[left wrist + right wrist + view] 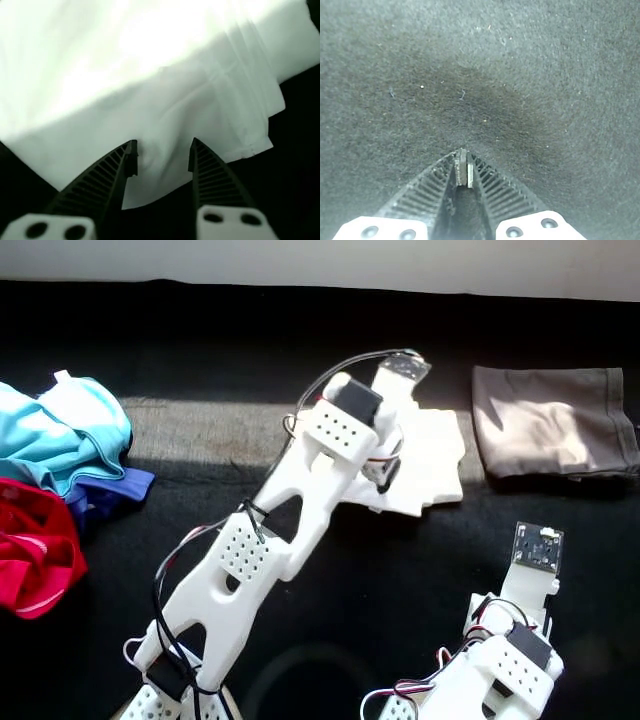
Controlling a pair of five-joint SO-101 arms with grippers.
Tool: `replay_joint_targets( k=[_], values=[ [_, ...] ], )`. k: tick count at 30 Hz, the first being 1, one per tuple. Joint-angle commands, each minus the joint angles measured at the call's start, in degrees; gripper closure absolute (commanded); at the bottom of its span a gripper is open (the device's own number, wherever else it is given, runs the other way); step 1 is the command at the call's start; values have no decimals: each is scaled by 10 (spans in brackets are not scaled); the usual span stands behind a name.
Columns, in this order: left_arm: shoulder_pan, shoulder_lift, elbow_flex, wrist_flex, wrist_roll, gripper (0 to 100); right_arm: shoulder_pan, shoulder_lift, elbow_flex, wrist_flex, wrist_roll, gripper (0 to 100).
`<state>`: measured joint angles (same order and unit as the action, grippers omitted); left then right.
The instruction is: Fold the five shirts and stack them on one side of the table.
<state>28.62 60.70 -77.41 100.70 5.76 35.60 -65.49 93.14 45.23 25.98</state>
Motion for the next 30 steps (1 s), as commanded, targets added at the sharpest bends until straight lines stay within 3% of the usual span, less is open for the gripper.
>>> replay_joint_targets(
  k=[1, 4, 8, 11, 17, 23, 30],
  values=[
    [-3, -103, -6, 6, -4, 819, 15, -1, 7, -10, -5, 992],
    [-17, -164, 4, 7, -13, 819, 12, -1, -25, 38, -7, 989],
    [-84, -226, 113, 8, -37, 819, -19, 4, -161, 151, -61, 963],
    [-141, -294, 236, 7, -37, 819, -87, 5, -280, 227, -84, 906],
    [-213, -485, 502, 4, -43, 819, -256, 112, -451, 270, -170, 902],
    [-295, -629, 844, -182, -62, 819, -352, 350, -627, 276, -241, 897],
    [-417, -694, 1094, -387, -62, 819, -368, 587, -800, 293, -244, 896]
  ],
)
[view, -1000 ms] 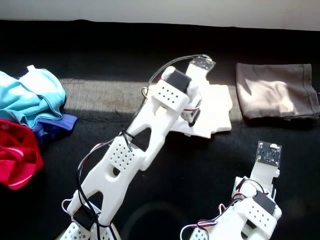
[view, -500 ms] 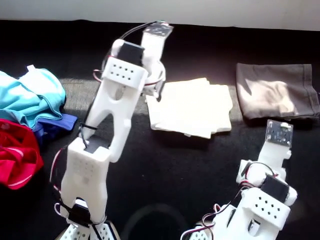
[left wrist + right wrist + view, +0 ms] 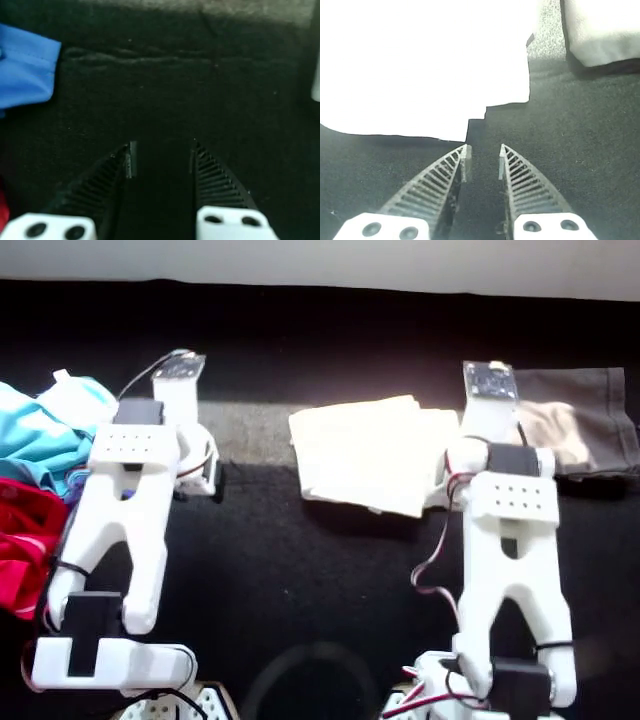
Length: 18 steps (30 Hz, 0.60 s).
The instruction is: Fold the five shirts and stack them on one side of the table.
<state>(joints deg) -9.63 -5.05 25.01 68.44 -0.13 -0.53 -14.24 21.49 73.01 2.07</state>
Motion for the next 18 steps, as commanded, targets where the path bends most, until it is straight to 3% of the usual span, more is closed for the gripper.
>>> replay_joint_targets(
  k=[1, 7, 12, 18],
  values=[
    [-45, -37, 87, -79, -4, 819, -12, 101, -110, 24, -4, 896],
    [-74, -36, 170, -178, -43, 819, -23, 207, -229, 65, -16, 820],
    [-73, -36, 247, -286, -50, 819, -45, 265, -291, 66, -19, 818],
    [-72, -36, 256, -303, -51, 819, -69, 333, -346, 65, -20, 818]
  ],
)
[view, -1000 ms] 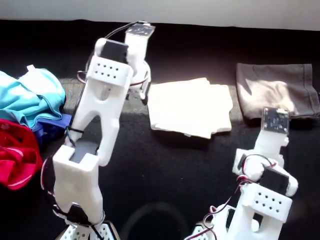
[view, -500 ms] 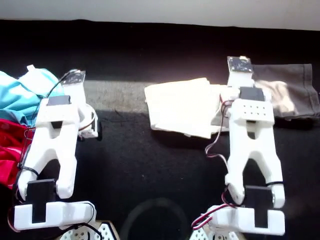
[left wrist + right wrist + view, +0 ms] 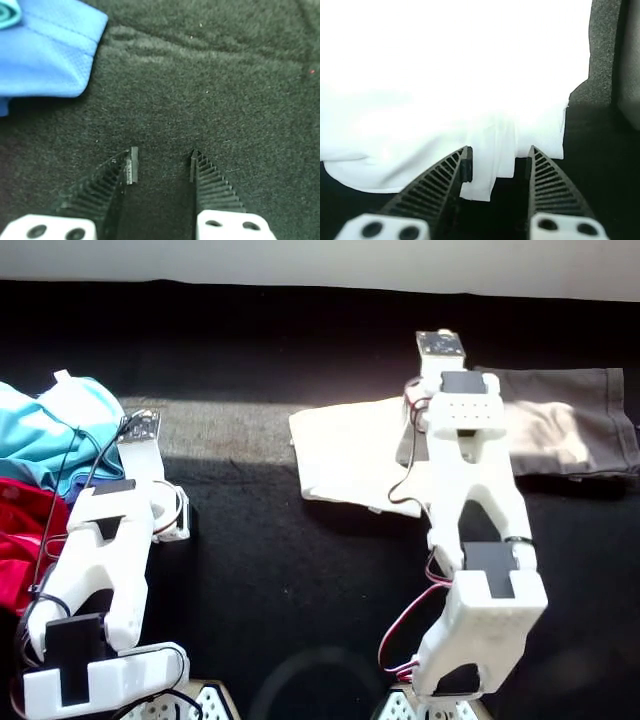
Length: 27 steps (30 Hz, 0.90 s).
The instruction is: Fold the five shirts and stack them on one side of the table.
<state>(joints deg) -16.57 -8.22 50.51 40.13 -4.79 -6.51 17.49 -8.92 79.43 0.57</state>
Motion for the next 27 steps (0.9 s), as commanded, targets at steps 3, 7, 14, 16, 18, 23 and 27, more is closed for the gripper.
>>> replay_joint_targets(
  k=[3, 7, 14, 16, 18, 23, 27],
  values=[
    [-2, -5, 1, -20, -4, 819, -10, 46, -57, 3, -5, 818],
    [-2, -5, 1, -20, -4, 819, -10, 70, -58, -1, -5, 818],
    [-2, -4, 2, -21, -4, 819, 1, 80, -58, -2, -2, 894],
    [-2, -4, 2, -21, -4, 819, 7, 80, -58, -7, -2, 952],
    [-2, -4, 2, -21, -4, 819, 14, 80, -58, -9, -2, 992],
    [-2, -4, 2, -21, -4, 819, 31, 78, -58, -10, -1, 991],
    [-2, -4, 2, -21, -4, 819, 49, 77, -89, -4, 24, 991]
  ],
)
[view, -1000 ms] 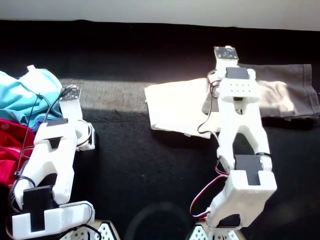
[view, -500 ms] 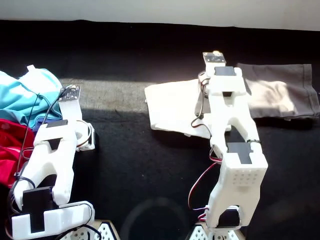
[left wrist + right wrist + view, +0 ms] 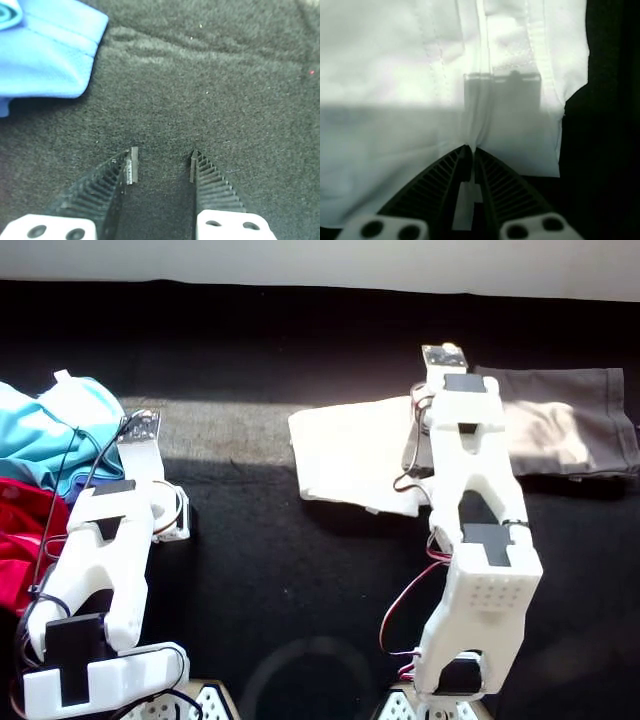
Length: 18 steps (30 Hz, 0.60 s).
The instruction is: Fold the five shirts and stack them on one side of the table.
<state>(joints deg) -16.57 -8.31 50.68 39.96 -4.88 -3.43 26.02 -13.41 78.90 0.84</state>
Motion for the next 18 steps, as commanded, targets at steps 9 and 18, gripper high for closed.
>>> replay_joint_targets(
  k=[9, 18],
  values=[
    [-2, -3, 0, -19, -4, 819, 81, -6, -187, 64, 108, 991],
    [-2, -3, 0, -19, -4, 819, 117, 12, -196, 87, 149, 991]
  ],
)
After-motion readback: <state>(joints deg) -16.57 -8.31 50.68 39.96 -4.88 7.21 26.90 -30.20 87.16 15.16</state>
